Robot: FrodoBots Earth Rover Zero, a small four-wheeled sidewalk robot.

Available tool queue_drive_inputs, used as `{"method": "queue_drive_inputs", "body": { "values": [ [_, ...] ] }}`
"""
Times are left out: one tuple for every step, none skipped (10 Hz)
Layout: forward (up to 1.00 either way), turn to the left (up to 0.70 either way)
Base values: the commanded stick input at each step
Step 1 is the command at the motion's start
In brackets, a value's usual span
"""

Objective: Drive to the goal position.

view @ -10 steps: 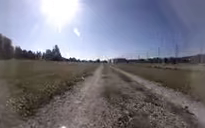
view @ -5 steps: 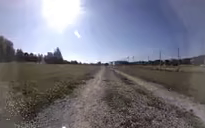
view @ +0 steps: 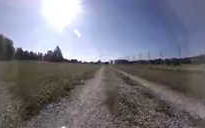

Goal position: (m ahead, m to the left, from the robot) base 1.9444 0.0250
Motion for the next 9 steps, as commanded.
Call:
{"method": "queue_drive_inputs", "body": {
  "values": [
    [0.50,0.00],
    [0.50,0.00],
    [0.50,0.00],
    [0.50,0.00],
    [0.50,0.00],
    [0.50,0.00],
    [0.50,0.00],
    [0.50,0.00],
    [0.50,0.00]
  ]
}}
